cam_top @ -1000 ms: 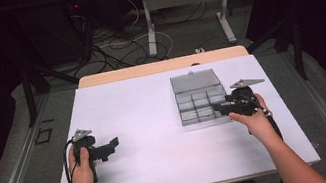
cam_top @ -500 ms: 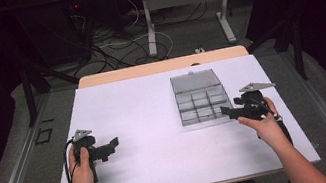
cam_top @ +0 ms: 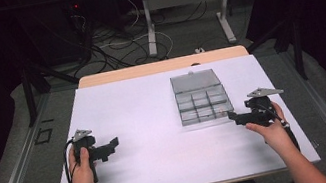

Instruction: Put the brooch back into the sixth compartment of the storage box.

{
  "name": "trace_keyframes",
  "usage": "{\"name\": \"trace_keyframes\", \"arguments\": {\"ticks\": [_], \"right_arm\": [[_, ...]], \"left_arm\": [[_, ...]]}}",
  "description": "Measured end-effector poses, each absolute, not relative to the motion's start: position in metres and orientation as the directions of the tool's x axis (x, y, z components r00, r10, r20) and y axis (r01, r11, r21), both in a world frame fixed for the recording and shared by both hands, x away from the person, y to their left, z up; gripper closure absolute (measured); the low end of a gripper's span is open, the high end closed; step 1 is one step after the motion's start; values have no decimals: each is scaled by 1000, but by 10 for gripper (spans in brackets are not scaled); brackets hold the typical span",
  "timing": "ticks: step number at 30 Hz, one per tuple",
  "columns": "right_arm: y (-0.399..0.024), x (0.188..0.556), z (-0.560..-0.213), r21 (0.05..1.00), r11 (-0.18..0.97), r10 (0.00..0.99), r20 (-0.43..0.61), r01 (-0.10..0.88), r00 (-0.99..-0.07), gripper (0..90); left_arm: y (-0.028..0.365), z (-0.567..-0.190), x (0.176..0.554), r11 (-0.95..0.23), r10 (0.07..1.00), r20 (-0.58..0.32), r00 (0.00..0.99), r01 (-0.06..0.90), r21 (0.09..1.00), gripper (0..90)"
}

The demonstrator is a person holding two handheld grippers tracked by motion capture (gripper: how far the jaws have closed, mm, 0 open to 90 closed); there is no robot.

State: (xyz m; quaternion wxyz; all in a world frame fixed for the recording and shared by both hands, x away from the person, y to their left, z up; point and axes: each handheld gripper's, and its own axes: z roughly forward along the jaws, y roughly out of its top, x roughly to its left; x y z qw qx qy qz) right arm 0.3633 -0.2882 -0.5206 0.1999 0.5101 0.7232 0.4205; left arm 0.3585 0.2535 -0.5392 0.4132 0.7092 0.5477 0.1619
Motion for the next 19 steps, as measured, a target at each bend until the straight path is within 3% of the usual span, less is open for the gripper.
{"name": "trace_keyframes", "arguments": {"ticks": [7, 12, 19], "right_arm": [[-298, 360, -532, 823, 82, 913, 164, 563, -373, 59], [-304, 361, -541, 822, 121, 920, 117, 557, -373, 0], [-311, 360, -547, 820, 104, 926, 126, 563, -355, 0]], "left_arm": [[253, -539, 358, -58, 910, -224, 348, 643, 764, 16], [253, -539, 358, -57, 910, -224, 348, 643, 764, 16], [253, -540, 359, -59, 911, -224, 346, 647, 761, 16]]}}
